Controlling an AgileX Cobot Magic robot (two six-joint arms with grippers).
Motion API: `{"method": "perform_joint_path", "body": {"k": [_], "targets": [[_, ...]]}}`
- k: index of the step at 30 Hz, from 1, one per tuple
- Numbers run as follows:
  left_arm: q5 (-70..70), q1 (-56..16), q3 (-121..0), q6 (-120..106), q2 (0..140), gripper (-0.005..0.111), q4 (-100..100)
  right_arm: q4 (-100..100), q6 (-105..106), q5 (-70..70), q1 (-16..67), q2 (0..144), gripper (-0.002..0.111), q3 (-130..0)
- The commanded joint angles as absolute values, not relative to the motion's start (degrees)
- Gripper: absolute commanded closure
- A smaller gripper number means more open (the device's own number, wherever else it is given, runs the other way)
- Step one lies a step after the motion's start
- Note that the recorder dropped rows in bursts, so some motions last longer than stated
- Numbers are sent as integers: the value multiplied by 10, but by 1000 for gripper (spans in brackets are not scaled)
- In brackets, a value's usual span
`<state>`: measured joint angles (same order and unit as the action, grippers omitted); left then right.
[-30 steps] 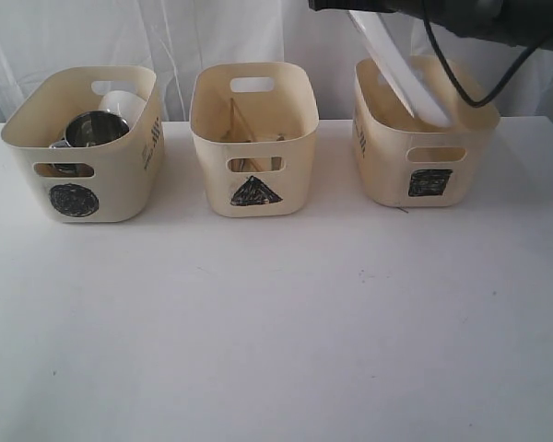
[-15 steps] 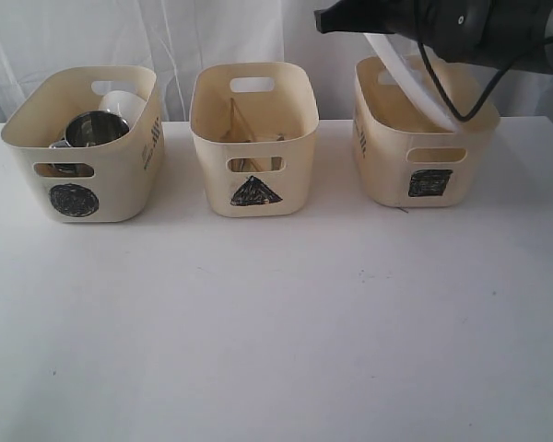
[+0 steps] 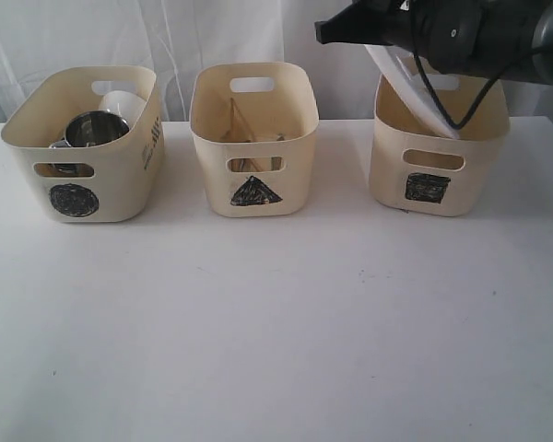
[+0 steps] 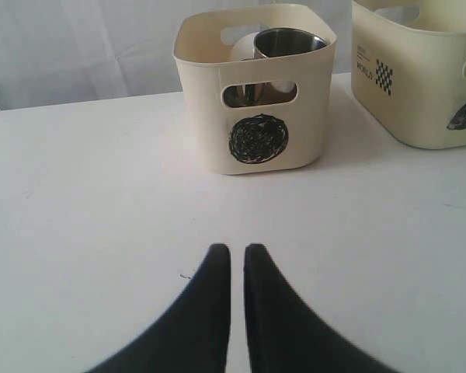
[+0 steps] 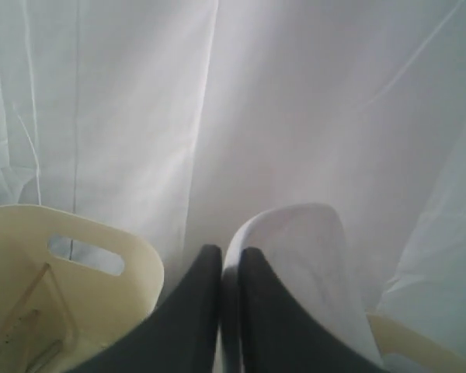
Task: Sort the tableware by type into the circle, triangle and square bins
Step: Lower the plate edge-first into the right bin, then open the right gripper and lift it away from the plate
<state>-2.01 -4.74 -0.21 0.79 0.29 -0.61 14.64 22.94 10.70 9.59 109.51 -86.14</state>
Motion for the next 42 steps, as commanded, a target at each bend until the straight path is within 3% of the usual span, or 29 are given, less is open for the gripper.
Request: {"method": "perform_joint_path", "body": {"k": [1, 4, 22, 28, 38, 42], "targets": [[-17, -48, 0, 11, 0, 93, -12, 150, 214, 142, 87, 1092, 78, -869], [-17, -48, 0, 11, 0, 93, -12, 150, 214, 139, 86, 1088, 71, -874], [-17, -48, 0, 11, 0, 93, -12, 150, 207, 112, 85, 1050, 71, -894], [-17, -48, 0, 11, 0, 93, -12, 150, 208, 45, 85, 999, 71, -888], [-17, -48, 0, 11, 0, 93, -12, 143, 229, -59, 80, 866, 72, -742], [-17, -48, 0, 11, 0, 93, -12, 149, 222, -32, 80, 753, 85, -588]]}}
